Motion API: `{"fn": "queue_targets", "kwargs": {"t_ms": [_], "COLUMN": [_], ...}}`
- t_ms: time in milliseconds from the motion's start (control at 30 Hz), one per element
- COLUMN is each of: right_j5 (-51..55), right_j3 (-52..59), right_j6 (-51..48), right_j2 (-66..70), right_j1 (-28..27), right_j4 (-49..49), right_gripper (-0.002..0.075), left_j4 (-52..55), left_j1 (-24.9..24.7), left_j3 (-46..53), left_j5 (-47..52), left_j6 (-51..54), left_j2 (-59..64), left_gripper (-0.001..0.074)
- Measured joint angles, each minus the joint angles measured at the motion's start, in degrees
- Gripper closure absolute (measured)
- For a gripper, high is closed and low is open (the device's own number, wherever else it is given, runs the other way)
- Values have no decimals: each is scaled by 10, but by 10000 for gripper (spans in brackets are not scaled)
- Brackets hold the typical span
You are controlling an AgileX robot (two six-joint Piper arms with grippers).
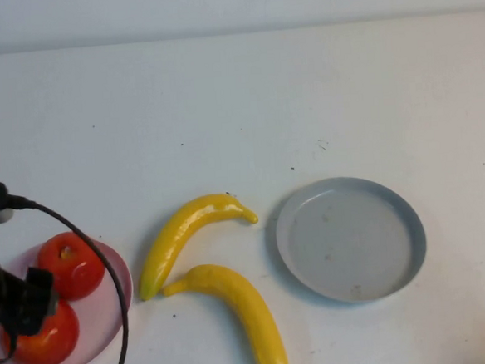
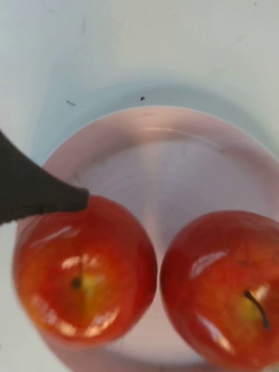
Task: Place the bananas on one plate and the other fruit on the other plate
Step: Put one type of fruit in the left plate, then put another type of fruit in the right plate
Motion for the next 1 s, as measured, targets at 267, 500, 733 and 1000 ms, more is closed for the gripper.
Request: {"fn": "queue_targets", "kwargs": {"t_ms": [267,500,733,1000], "right_j5": [0,0,0,0], "right_j3": [0,0,0,0], "right_j6": [0,0,0,0], "right_j2": [0,0,0,0], "right_j1": [0,0,0,0], "right_j4": [0,0,0,0], "right_gripper": [743,743,743,743], "left_j4": [-28,-44,-22,-1], "left_j1": [0,0,0,0], "left_j3": [35,80,102,135], "left_j5": [26,14,20,-81], "left_j6": [-9,-9,-9,-18], "left_j2": [-210,-339,-387,-394], "left_gripper": [591,723,731,731]}}
